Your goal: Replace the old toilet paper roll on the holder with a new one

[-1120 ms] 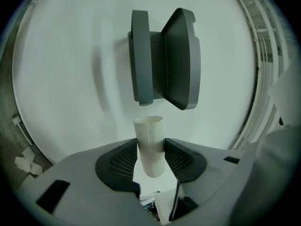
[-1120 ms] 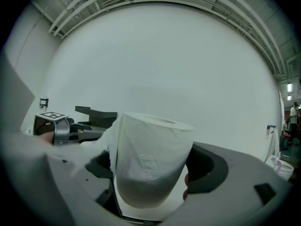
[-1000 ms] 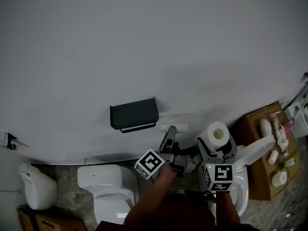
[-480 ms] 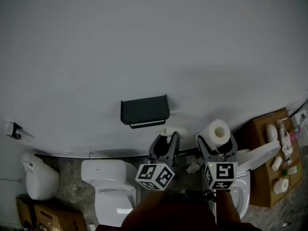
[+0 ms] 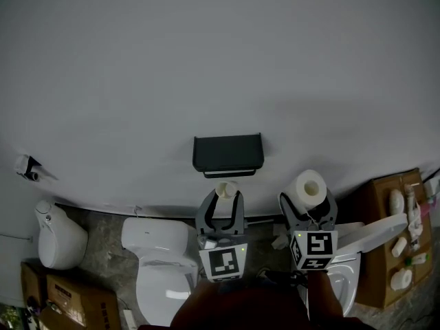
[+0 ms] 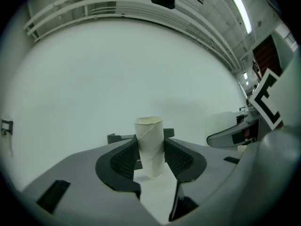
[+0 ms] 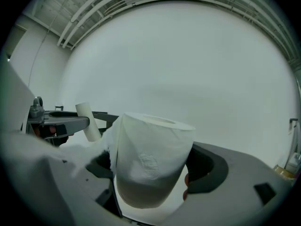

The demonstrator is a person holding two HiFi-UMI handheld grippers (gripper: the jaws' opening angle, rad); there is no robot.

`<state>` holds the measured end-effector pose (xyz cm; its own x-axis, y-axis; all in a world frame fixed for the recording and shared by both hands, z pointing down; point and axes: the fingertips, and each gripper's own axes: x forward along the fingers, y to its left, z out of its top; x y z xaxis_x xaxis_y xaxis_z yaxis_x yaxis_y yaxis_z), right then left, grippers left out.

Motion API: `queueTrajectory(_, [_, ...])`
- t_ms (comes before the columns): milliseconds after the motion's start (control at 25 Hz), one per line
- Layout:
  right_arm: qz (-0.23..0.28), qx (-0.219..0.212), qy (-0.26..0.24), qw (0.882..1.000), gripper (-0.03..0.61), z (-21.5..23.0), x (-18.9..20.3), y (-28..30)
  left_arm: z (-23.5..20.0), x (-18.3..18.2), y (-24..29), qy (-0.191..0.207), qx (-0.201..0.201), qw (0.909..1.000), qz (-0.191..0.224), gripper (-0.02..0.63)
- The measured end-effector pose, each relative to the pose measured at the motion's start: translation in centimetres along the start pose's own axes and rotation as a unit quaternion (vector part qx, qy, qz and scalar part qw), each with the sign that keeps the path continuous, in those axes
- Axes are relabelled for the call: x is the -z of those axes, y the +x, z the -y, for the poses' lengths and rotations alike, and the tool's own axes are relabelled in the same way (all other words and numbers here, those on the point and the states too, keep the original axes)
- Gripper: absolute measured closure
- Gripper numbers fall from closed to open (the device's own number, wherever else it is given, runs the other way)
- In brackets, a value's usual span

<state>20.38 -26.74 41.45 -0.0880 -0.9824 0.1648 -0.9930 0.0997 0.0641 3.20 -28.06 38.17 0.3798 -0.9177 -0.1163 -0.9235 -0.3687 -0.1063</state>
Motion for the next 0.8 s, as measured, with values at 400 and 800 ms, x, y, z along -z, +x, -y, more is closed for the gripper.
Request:
queueTrajectory(400, [0.013,-0.039,0.094,0.995,0.143,-2.2,-0.2,2.2,-2.2,0.3,-1.0,0.006,-0.012,0.9997,-0.019,0.423])
queueTrajectory(800, [0.054,-0.073,0.499,0.862,0.143,-1.0,0.6,6.0,-2.5,0.3,-1.0,0.016,-0.006,0.9997,-0.015,0.423])
